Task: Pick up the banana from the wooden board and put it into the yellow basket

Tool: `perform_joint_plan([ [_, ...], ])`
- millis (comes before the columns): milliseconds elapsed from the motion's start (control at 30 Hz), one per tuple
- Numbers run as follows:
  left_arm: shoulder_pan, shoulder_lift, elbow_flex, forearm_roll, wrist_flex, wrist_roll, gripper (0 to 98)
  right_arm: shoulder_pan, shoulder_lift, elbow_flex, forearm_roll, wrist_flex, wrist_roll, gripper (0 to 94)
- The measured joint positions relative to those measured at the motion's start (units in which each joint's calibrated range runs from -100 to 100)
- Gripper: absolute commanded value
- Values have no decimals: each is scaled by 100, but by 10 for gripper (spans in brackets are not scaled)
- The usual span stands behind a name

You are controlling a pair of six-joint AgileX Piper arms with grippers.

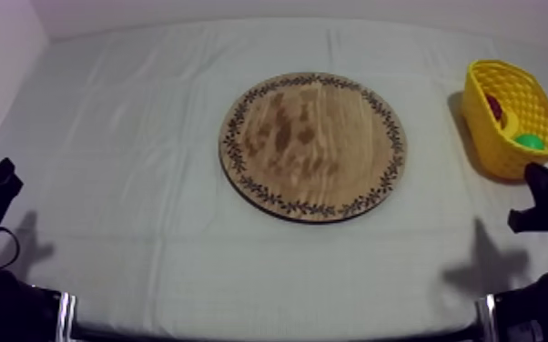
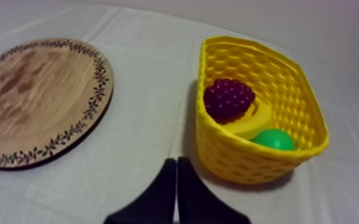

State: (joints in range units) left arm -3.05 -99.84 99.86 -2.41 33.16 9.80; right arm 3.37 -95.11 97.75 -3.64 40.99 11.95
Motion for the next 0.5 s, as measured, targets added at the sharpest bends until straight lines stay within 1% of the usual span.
perform_joint_plan([
  [133,0,0,0,0,0,0,1,-3,-53,45,142,0,-361,3],
  [233,0,0,0,0,0,0,1,-3,-53,80,162,0,-520,3],
  [367,0,0,0,0,0,0,1,5,-53,156,198,-177,-520,3],
  [500,0,0,0,0,0,0,1,8,-53,175,216,-272,-287,3],
])
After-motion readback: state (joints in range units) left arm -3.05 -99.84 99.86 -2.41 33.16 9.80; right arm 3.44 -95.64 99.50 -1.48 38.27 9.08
